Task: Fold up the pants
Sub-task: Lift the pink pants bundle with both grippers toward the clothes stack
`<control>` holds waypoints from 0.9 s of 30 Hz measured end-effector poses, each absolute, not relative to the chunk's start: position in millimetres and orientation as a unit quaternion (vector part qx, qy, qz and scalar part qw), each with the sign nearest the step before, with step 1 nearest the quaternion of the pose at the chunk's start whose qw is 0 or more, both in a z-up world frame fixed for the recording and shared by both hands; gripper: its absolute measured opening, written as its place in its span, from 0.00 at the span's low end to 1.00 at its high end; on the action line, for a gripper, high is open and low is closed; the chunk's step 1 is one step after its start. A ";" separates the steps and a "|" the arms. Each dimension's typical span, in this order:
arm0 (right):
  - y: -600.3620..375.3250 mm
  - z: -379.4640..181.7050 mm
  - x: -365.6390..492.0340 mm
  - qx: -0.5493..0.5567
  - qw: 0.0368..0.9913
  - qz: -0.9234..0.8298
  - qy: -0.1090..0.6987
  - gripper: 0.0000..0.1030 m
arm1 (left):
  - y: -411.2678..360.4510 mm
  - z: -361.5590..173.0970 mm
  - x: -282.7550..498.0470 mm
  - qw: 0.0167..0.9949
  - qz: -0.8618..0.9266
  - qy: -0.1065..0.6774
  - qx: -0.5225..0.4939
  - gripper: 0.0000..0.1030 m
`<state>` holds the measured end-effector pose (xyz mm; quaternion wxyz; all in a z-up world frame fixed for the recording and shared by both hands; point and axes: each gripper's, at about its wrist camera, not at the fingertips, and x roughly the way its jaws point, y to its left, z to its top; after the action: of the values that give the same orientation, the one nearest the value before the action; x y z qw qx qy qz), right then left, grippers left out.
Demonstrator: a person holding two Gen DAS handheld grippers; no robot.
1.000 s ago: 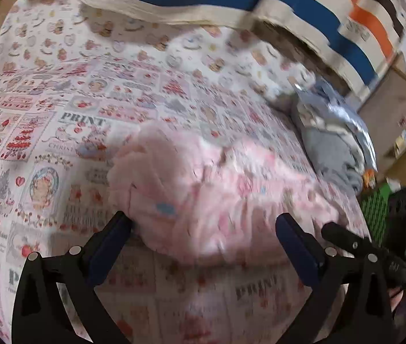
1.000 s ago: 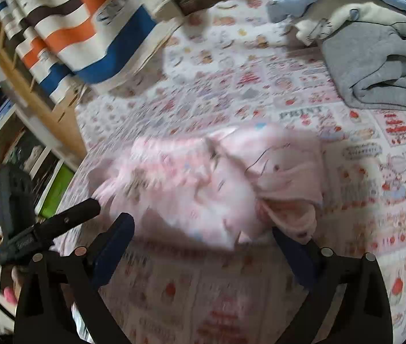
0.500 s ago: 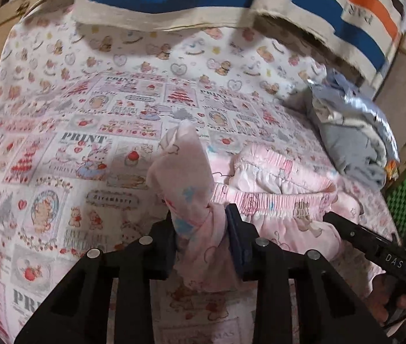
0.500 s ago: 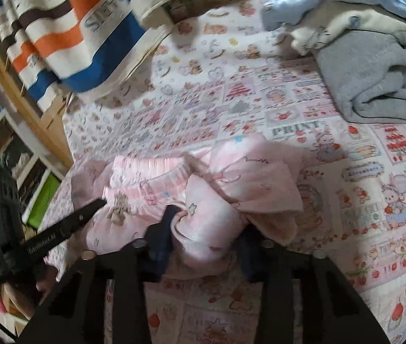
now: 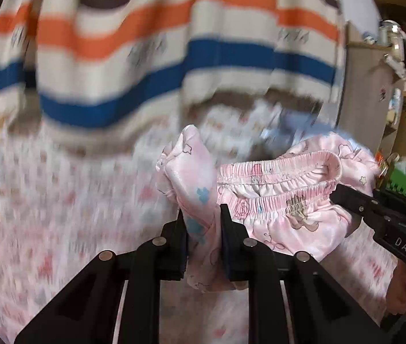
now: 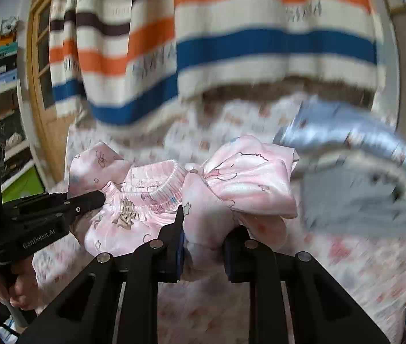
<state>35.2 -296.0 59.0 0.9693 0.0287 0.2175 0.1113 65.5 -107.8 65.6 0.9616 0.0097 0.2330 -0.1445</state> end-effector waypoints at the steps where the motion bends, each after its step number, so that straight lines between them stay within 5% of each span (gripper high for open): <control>1: -302.1 67.1 35.8 0.027 0.973 0.102 0.205 0.21 | -117.1 76.6 68.4 0.965 -0.150 0.215 0.013 0.17; 8: -377.8 147.1 69.4 0.017 0.991 -0.013 0.130 0.21 | -204.9 143.3 111.3 0.974 -0.211 0.084 0.000 0.17; 13: -453.0 174.4 109.0 0.046 0.989 -0.061 0.130 0.21 | -264.4 165.5 147.6 0.970 -0.227 0.081 -0.010 0.17; 27: -530.5 105.8 180.9 0.052 0.977 -0.088 0.185 0.22 | -352.5 103.4 219.2 0.960 -0.228 0.152 0.059 0.18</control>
<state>180.9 -530.5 105.8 0.9774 0.0524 0.1850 -0.0883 219.2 -352.5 103.4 0.9599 0.0587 0.1519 -0.2282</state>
